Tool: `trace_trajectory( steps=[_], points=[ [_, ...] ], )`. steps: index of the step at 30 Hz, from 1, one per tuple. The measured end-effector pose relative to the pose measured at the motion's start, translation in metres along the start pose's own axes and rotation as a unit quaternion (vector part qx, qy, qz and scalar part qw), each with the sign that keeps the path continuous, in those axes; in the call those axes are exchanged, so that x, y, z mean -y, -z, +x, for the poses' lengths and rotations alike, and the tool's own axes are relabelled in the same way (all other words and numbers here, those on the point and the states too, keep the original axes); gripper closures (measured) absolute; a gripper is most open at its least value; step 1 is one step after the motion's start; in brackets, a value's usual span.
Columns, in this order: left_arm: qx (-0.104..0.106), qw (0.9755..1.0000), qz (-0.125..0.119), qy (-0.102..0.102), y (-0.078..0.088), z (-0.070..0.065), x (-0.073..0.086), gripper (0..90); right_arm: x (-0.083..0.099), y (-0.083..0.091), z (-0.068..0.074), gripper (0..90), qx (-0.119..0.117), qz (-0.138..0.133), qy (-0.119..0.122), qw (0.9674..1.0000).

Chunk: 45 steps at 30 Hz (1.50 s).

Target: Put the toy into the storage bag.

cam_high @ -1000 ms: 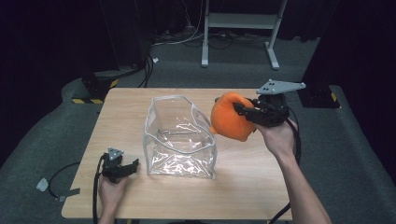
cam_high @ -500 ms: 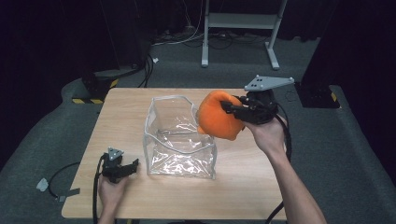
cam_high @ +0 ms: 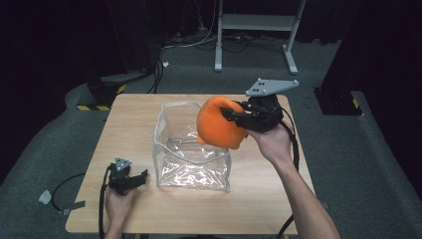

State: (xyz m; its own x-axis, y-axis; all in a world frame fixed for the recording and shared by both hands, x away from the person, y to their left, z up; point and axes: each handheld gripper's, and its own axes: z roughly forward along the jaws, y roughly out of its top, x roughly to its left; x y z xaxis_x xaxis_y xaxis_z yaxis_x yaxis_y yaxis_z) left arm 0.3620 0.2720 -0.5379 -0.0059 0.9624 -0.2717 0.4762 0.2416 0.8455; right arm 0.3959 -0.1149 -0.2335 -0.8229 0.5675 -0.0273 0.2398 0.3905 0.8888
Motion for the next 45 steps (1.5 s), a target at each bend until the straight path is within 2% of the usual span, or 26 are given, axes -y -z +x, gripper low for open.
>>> trace_trajectory(
  steps=[21, 33, 45],
  points=[
    [0.0, 1.0, 0.0, 0.001, 0.0, 0.0, 0.0, 22.4, -0.016, -0.036, 0.023, 69.5, -0.026, 0.013, 0.01, 0.9995],
    [0.0, 1.0, 0.0, 0.001, 0.0, 0.0, 0.0, 22.4, -0.018, -0.056, 0.034, 69.4, -0.025, 0.025, 0.019, 0.9992],
    [0.001, 1.0, 0.0, 0.0, 0.0, 0.0, 0.0, 22.4, -0.008, -0.078, 0.036, 69.2, -0.02, 0.049, 0.019, 0.9984]
  ],
)
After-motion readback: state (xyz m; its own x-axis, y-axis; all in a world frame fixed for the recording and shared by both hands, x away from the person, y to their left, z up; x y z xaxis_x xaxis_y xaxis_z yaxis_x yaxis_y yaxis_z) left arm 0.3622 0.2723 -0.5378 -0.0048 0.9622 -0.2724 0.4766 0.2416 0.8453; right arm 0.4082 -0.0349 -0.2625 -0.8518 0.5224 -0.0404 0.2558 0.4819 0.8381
